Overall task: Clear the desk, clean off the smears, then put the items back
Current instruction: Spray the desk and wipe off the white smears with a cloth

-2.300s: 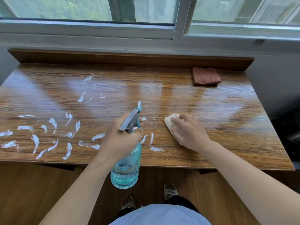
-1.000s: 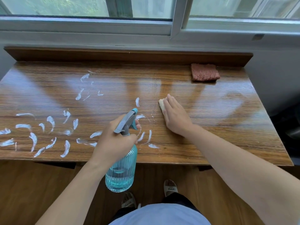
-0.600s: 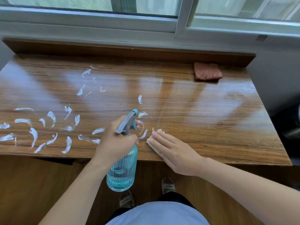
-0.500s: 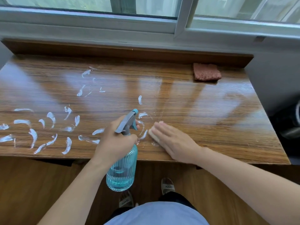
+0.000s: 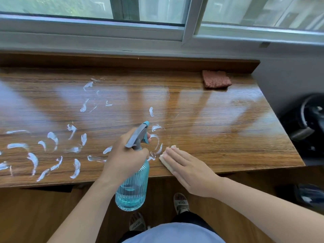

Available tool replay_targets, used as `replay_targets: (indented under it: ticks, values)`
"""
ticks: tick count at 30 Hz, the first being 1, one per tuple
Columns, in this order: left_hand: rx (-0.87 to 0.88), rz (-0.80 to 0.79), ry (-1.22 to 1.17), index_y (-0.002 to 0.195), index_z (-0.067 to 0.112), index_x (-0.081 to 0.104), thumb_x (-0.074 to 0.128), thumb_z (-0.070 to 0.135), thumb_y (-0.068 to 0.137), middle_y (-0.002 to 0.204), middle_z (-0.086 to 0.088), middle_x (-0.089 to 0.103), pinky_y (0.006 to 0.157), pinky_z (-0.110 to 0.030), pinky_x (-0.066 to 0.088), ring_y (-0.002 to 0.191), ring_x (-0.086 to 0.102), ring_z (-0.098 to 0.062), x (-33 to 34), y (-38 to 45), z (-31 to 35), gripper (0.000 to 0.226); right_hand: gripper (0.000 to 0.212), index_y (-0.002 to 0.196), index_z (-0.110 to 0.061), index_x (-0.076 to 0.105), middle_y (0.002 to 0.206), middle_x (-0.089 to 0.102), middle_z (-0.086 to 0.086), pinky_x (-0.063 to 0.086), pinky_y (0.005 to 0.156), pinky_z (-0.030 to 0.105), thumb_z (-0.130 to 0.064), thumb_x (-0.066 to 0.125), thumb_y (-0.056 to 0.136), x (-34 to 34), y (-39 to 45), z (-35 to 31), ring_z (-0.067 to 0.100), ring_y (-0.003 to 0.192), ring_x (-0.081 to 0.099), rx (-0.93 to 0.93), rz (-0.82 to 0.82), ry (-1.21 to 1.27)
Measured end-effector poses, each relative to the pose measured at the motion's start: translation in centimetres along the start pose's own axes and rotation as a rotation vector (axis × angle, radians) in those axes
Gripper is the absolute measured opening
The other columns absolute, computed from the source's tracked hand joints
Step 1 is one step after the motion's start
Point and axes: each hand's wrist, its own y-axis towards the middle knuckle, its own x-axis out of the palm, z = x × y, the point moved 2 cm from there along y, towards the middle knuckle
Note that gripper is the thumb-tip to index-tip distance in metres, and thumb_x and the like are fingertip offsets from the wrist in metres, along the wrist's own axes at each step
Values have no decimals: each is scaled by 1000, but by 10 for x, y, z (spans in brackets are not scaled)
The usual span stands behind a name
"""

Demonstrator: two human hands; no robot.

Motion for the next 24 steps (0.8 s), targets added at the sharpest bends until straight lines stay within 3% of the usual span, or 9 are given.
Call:
replay_targets:
  ticks: [2, 5, 7, 11, 14, 18, 20, 22, 24]
  values:
    - [-8, -16, 22, 98, 29, 66, 60, -3, 83, 59, 5, 42, 53, -35, 40, 87, 69, -48, -2, 1, -1, 36, 59, 164, -21, -2, 172, -4, 2, -1, 127, 39, -35, 23, 112, 0, 8, 8, 18, 157, -13, 13, 4, -37]
    - [-1, -45, 25, 98, 31, 65, 60, -3, 83, 80, -20, 61, 54, -36, 42, 89, 70, -48, -4, 3, 2, 37, 58, 164, -21, -1, 170, -7, -1, -14, 122, 29, -31, 24, 113, -7, 23, 22, 16, 155, -17, 105, 66, -7]
    - [-5, -41, 21, 99, 33, 64, 59, -3, 84, 98, -27, 65, 53, -35, 43, 88, 69, -48, -4, 5, 4, 39, 55, 164, -18, 6, 170, 6, -3, -18, 119, 21, -26, 26, 113, -14, 39, 44, 15, 156, -11, 204, 163, 43]
    - [-27, 7, -5, 101, 31, 66, 59, -3, 82, 107, -25, 67, 58, -37, 46, 85, 68, -48, 0, 10, 9, 39, 43, 152, -15, 32, 149, 38, -1, 15, 128, 40, -21, 27, 111, -18, 91, 107, 27, 153, 22, 357, 242, 91]
    - [-72, 73, -8, 101, 28, 68, 65, -5, 80, 102, -21, 70, 54, -36, 44, 59, 53, -35, 1, 15, 12, 40, 46, 154, -7, 33, 157, 36, 10, 10, 129, 40, -18, 28, 110, -24, 133, 141, 31, 153, 20, 379, 253, 80]
    - [-125, 166, -12, 98, 30, 68, 68, -6, 80, 93, -14, 70, 54, -34, 44, 58, 53, -33, 6, 16, 17, 40, 47, 152, -5, 33, 154, 39, 13, 10, 129, 39, -17, 28, 108, -33, 162, 141, 32, 150, 25, 214, 264, 15]
    - [-146, 207, 10, 98, 31, 67, 70, -4, 80, 92, -16, 68, 51, -30, 43, 52, 43, -16, 9, 15, 20, 39, 49, 154, -5, 33, 156, 38, 14, 5, 129, 37, -19, 29, 107, -28, 148, 124, 33, 151, 25, 100, 230, 10]
    - [-171, 233, 7, 98, 32, 67, 71, -3, 80, 92, -14, 69, 52, -33, 43, 52, 41, -12, 11, 14, 24, 40, 53, 159, -9, 27, 165, 28, 12, -4, 127, 33, -23, 32, 109, -20, 111, 96, 31, 155, 16, -40, 165, 17]
    - [-186, 240, -26, 97, 33, 68, 71, -4, 80, 93, -9, 71, 53, -33, 42, 55, 53, -19, 13, 14, 25, 41, 56, 163, -16, 16, 171, 10, 6, -6, 126, 33, -30, 31, 111, -16, 70, 72, 25, 158, 2, -151, 71, 47]
